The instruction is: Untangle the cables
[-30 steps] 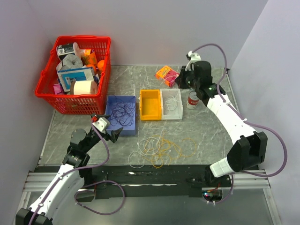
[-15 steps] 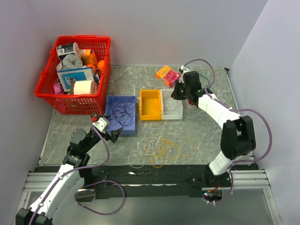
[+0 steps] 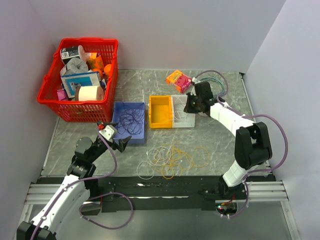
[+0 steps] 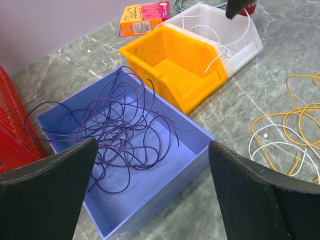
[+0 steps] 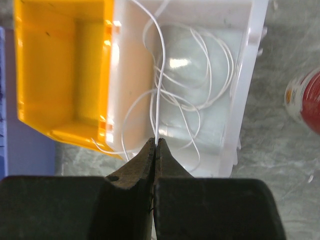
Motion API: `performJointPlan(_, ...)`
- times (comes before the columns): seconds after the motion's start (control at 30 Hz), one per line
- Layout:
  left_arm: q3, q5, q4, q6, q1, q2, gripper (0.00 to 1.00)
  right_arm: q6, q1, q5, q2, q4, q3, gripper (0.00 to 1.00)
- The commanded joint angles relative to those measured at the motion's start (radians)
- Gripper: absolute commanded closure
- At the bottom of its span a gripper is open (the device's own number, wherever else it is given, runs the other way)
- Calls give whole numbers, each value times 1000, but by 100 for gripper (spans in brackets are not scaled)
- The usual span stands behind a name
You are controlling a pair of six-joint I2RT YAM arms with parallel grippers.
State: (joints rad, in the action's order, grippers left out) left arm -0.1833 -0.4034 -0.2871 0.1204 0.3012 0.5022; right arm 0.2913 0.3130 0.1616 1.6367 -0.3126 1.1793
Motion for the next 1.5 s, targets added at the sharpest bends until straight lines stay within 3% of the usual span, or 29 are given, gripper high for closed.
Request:
performJointPlan(0.0,5,-17,-24,10,-7,7,1,0,9,-22,5,-2,5,100)
performJointPlan(0.07,2,-14,-20,13,-7,4,1,-6,9,-28,9,-11,25,99)
performJointPlan(0.13,-1,-12,-12,15,-7,2,1,-15,14,-34,-4,-10,31,81)
performJointPlan(0.17,-1,-14,-12,16,-7,2,1,-30,17,-39,-12,-6,32,66)
performJointPlan(0.23,1,-18,-14,16,-7,9,1,-52,34,-54,-41,-8,33,55)
performJointPlan(0.27,2,-25,-15,16,-7,13,1,-78,41,-63,-54,-13,36,43)
performJointPlan(0.53,-22,-92,17,22,-7,33,3,-196,169,-247,-218,-101,74,0)
performJointPlan(0.7,-68,-152,95,54,1,70,3,-143,314,-309,-313,-227,77,0)
performJointPlan(0.93,-99,-141,125,127,87,125,4,130,501,-283,-344,-263,-110,0)
performJointPlan(1.03,-130,-153,143,186,143,177,13,164,540,-267,-314,-253,-139,0)
performJointPlan(1.07,-143,-152,163,208,186,196,21,172,543,-261,-313,-247,-147,0)
performJointPlan(1.17,-199,-143,265,281,274,281,26,198,541,-258,-317,-217,-199,0)
performJointPlan(1.33,-317,-163,316,277,317,511,27,224,537,-225,-313,-126,-295,2)
performJointPlan(1.47,-380,-77,267,292,430,643,27,236,514,-212,-299,-95,-355,7)
